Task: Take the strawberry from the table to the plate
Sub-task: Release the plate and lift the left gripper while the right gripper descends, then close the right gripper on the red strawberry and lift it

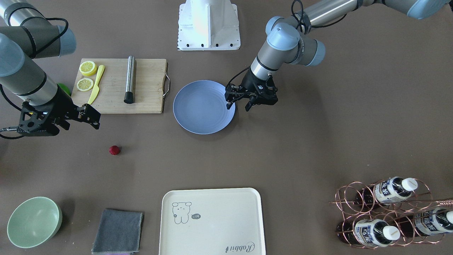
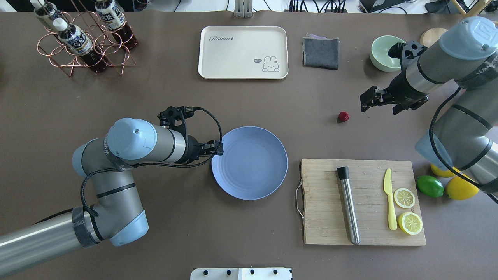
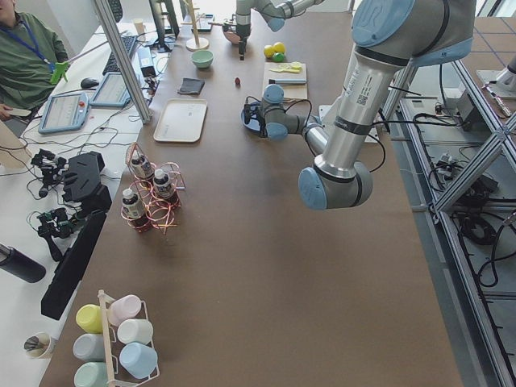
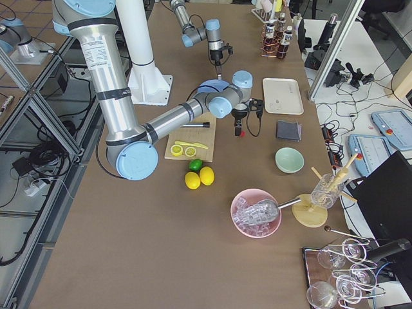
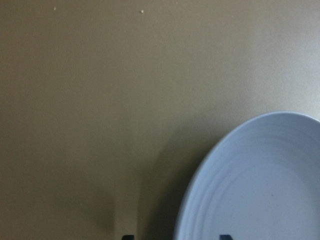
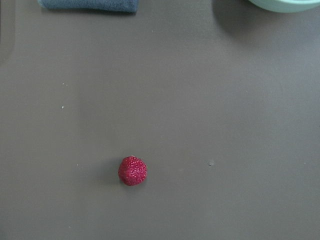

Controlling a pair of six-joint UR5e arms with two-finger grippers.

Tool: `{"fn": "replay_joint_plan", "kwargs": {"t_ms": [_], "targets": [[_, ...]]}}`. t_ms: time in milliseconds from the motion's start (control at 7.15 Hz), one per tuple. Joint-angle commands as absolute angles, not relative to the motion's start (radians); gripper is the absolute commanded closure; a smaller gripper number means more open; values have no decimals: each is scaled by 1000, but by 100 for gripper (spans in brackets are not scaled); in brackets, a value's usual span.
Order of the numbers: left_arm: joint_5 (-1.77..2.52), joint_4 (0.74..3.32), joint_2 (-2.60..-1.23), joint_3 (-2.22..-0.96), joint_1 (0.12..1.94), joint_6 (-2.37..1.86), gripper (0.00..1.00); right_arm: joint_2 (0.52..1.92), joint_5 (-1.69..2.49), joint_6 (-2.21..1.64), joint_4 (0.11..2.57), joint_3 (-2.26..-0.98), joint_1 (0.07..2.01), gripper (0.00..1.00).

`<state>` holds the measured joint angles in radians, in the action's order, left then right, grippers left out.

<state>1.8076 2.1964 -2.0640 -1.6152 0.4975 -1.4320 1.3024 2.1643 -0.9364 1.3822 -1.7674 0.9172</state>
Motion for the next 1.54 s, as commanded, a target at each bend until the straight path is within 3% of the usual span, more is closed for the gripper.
{"fn": "replay_joint_plan", "kwargs": {"t_ms": [0,420,1399], "targets": [[1815,2054,-2072,-1681,547,-1375,2,1298,2103,-946,1361,-1747,881,0],[1813,2005,-2051,-1779,596,-1298,2,1215,2094,-1019,1207,-1565,844,0],[1816,1968,-2034,-1781,614,-1230,2,1170,2017,-1037,1209,-1519,798,1]]}}
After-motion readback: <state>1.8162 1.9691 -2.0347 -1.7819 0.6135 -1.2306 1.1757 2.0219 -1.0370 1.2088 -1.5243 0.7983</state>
